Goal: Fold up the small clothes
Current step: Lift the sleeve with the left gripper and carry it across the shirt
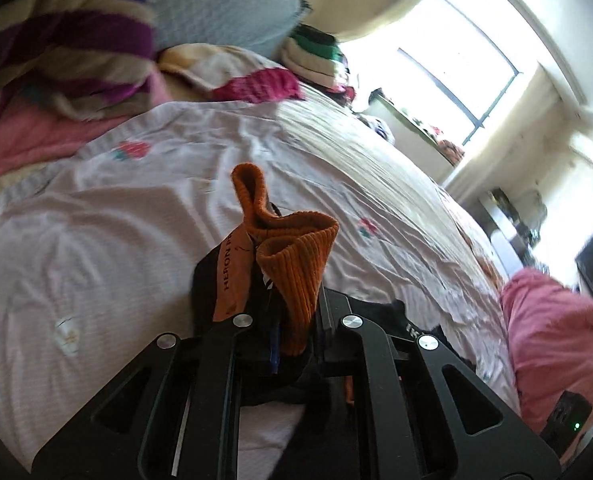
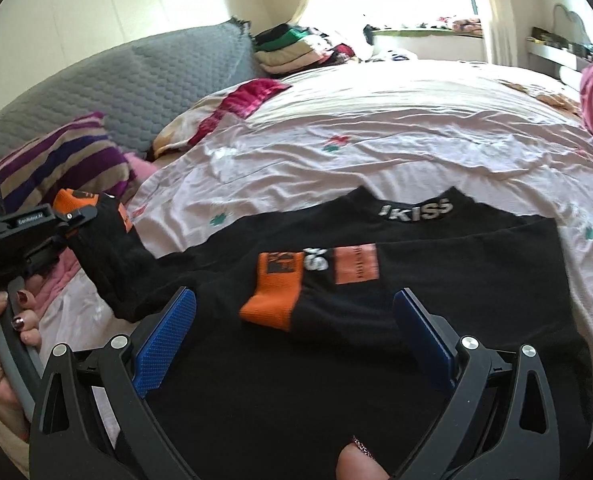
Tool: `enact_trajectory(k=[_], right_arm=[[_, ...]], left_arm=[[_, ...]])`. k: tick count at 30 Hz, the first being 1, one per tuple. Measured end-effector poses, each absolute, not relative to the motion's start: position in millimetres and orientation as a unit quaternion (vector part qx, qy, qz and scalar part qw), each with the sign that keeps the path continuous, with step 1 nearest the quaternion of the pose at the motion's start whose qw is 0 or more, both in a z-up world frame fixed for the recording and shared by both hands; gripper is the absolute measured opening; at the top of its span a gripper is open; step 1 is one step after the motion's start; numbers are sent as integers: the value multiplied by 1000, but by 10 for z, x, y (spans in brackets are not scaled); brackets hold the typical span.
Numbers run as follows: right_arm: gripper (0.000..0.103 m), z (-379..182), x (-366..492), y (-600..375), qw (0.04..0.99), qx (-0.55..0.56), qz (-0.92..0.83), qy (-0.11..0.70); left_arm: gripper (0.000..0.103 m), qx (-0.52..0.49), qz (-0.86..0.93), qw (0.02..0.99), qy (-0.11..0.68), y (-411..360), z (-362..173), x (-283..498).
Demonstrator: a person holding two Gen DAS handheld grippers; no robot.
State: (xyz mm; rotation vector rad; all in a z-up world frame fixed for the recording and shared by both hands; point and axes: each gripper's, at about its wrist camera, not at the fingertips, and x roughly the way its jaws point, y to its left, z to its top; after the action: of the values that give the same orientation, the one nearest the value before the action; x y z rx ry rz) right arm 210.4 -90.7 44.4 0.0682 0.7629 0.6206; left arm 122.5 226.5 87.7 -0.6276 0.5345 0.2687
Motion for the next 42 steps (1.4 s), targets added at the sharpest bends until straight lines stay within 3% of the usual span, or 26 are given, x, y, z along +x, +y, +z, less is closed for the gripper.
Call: enact_trajectory(k=[23,42], right_arm=[[98,405,2271,-2121,916,116,155,352],[98,313,2248,-2463,915,147,123,354]], left_arm=[[5,-238,-18,917,319,1235,736,1866],[5,-185,-86,911,357,675,469,2014]])
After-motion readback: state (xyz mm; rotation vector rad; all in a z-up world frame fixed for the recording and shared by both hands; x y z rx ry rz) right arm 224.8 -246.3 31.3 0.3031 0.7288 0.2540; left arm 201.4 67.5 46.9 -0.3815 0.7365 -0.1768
